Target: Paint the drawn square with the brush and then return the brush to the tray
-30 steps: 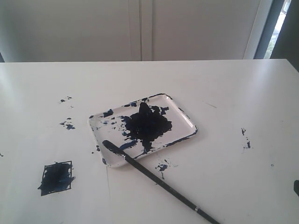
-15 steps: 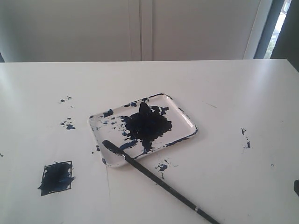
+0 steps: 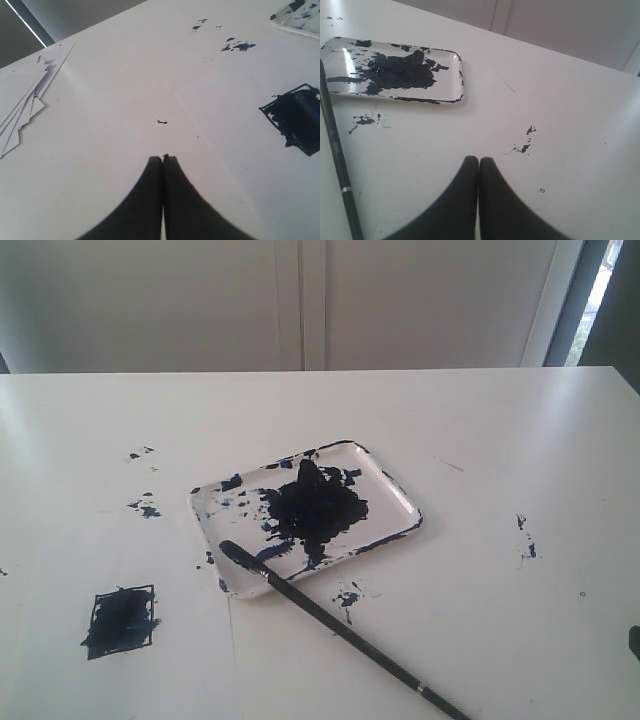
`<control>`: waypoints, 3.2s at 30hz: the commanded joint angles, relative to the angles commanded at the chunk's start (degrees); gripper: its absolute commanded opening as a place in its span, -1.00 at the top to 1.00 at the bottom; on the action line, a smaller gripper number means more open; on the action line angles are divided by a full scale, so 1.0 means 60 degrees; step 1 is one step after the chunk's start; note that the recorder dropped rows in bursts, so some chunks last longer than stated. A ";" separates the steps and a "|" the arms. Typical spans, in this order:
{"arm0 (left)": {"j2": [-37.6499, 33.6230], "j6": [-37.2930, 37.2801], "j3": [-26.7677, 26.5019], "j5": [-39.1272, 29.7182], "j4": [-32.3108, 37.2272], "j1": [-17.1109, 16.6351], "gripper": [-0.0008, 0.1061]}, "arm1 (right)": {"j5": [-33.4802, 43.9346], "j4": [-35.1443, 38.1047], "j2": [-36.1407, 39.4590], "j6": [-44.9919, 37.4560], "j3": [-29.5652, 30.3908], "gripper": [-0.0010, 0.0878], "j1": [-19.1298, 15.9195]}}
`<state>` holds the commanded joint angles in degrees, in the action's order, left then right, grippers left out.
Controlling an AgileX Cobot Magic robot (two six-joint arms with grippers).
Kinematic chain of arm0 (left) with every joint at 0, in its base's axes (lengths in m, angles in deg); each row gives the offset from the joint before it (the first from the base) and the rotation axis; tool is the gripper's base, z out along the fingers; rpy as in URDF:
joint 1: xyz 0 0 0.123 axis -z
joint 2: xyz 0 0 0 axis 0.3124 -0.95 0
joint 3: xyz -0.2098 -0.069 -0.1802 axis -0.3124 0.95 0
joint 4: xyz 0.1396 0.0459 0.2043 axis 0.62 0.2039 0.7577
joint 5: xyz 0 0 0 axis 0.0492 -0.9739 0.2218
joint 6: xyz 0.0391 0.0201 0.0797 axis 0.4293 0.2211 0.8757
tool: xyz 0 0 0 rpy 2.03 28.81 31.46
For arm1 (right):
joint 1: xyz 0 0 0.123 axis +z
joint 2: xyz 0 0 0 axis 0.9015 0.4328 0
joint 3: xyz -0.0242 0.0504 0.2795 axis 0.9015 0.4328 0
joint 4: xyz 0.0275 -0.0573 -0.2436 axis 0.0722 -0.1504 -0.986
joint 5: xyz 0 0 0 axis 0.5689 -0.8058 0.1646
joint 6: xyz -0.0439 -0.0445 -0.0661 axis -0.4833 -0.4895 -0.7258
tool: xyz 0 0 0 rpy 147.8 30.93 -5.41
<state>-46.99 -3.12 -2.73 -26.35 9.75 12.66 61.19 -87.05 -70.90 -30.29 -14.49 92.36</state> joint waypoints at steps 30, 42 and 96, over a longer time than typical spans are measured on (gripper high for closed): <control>0.0000 -0.3945 0.0000 0.0232 -0.0866 0.0000 0.99 | 0.0000 0.0000 0.0000 0.0000 0.0000 0.95 0.0000; 0.0000 -0.4652 0.0000 -0.0202 -0.0107 0.0000 0.99 | 0.0000 0.0000 0.0000 0.0000 0.0000 0.95 0.0000; 0.0000 -0.4652 0.0000 -0.0206 -0.0093 -0.0734 0.99 | 0.0000 0.0068 0.0000 -0.0060 0.0000 0.95 -0.3936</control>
<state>-46.99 -31.03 -2.73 -27.58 9.19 8.26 61.19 -86.65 -70.90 -30.65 -14.49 68.75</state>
